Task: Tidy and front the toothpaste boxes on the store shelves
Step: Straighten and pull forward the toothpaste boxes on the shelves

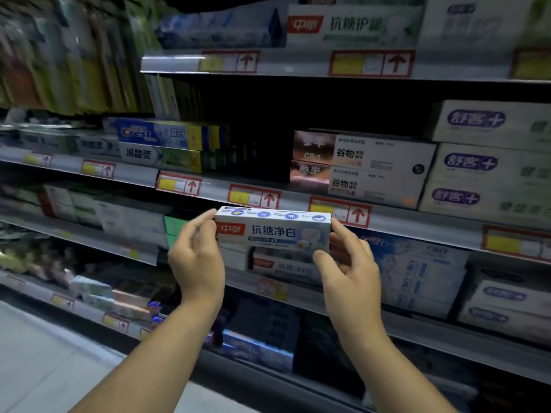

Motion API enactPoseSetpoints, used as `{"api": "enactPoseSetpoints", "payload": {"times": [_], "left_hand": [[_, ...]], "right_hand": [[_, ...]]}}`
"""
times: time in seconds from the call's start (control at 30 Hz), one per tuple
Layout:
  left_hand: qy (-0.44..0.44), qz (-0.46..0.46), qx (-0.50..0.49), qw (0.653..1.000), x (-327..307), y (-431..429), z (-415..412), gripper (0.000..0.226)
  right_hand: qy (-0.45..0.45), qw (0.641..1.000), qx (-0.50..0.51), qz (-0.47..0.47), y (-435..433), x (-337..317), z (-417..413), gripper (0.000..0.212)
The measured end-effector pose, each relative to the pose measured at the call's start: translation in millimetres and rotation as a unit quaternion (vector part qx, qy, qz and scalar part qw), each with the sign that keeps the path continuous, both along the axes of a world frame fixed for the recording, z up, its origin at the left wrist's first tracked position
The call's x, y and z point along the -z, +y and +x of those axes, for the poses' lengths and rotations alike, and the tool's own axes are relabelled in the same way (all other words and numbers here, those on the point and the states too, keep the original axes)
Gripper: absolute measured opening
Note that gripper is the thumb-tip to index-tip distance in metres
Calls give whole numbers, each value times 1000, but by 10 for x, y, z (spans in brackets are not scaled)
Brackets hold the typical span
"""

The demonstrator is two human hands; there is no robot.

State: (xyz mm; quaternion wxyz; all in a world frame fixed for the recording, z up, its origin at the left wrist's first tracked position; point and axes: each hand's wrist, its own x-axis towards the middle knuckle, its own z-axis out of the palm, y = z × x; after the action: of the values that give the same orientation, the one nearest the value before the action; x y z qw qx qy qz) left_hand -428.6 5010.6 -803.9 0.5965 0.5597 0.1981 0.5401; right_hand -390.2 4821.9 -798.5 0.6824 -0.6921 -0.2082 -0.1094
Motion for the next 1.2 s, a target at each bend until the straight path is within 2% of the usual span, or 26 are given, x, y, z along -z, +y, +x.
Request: {"api": "enactPoseSetpoints", "payload": {"times": [0.13, 0.43, 0.67, 0.8, 0.97, 1.07, 1.2], "left_hand": [[-29, -3, 31, 999, -250, 210, 5, 25], [28, 53, 117, 991, -578, 849, 190, 40], [14, 58, 133, 989, -643, 977, 433, 42], [0, 39, 125, 991, -627, 1073, 520, 36], [-38, 50, 137, 989, -652, 1164, 584, 43], [5, 90, 133, 987, -622, 1197, 662, 51], [112, 147, 59, 981, -550, 1211, 717, 55]], "right_hand": [[-37, 999, -13, 14, 205, -159, 7, 51], [-51, 996, -76, -10, 749, -377, 256, 51], [-95, 995, 7, -40, 929, -571, 546, 47], [-102, 994, 20, -34, 997, -656, 639, 45], [-123, 991, 14, -53, 1054, -703, 700, 49], [-98, 991, 14, -89, 1054, -679, 757, 52], [-80, 983, 30, -164, 1040, -653, 806, 46]]}}
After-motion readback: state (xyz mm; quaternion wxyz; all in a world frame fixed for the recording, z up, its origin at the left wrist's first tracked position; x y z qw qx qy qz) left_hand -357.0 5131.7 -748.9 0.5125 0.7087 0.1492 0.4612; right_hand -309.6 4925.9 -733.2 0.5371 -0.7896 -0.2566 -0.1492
